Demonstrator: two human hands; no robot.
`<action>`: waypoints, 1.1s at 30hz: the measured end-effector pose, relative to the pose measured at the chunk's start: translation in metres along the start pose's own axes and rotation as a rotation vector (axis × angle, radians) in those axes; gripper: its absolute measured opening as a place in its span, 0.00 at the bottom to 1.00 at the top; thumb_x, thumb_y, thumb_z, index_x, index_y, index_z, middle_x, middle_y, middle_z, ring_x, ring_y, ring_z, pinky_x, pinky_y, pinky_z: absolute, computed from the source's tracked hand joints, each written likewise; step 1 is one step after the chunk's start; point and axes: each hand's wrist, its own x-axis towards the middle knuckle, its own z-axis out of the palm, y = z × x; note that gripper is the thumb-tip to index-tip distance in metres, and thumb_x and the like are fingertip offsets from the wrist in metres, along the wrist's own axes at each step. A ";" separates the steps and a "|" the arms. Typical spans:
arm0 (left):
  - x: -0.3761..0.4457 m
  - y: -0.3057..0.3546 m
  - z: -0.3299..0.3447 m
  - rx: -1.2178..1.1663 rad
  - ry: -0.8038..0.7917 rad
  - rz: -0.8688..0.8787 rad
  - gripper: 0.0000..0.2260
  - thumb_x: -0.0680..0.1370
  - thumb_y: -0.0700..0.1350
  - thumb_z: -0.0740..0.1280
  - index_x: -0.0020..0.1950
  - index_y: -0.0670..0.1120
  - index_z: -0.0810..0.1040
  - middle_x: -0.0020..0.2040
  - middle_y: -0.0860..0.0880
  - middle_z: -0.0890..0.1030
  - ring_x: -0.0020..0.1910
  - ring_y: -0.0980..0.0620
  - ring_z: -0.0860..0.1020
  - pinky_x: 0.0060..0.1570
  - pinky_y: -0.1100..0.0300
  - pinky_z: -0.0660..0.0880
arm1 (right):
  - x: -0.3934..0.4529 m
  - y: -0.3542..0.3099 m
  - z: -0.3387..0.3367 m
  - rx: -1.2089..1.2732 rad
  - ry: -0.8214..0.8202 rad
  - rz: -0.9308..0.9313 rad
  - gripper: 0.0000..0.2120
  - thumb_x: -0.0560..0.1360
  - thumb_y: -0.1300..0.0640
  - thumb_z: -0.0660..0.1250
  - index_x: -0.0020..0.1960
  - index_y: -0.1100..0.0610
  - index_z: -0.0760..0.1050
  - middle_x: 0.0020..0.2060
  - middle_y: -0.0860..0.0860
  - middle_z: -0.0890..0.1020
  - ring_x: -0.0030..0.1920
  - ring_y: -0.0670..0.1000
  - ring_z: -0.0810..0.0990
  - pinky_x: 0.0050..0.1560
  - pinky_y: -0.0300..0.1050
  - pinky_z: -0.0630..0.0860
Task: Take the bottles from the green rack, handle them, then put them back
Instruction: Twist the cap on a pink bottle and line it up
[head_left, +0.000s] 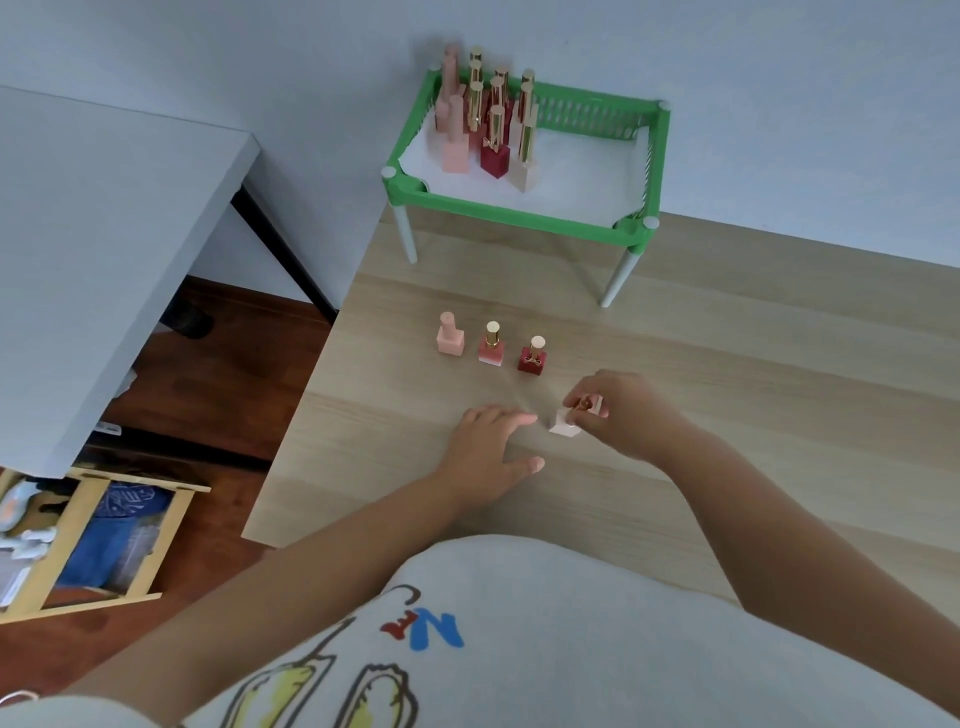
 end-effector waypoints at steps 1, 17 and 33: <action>0.001 0.000 0.000 0.006 -0.008 -0.021 0.27 0.74 0.59 0.67 0.71 0.53 0.69 0.69 0.51 0.71 0.69 0.48 0.62 0.68 0.56 0.58 | -0.003 -0.002 0.002 0.022 -0.006 -0.009 0.05 0.71 0.52 0.70 0.47 0.46 0.80 0.42 0.45 0.79 0.39 0.44 0.75 0.40 0.37 0.68; -0.004 0.000 -0.004 -0.137 -0.002 -0.098 0.16 0.73 0.56 0.69 0.59 0.55 0.78 0.58 0.56 0.78 0.64 0.51 0.63 0.59 0.58 0.64 | -0.028 -0.002 0.004 0.235 0.052 0.002 0.10 0.71 0.60 0.70 0.46 0.46 0.82 0.39 0.41 0.79 0.39 0.37 0.76 0.40 0.24 0.69; -0.010 0.026 -0.033 -0.074 0.139 0.041 0.11 0.72 0.57 0.70 0.53 0.58 0.79 0.45 0.65 0.75 0.55 0.55 0.68 0.57 0.50 0.69 | -0.035 -0.025 -0.018 0.073 0.071 -0.170 0.08 0.73 0.59 0.69 0.50 0.49 0.81 0.42 0.44 0.79 0.40 0.43 0.77 0.44 0.36 0.73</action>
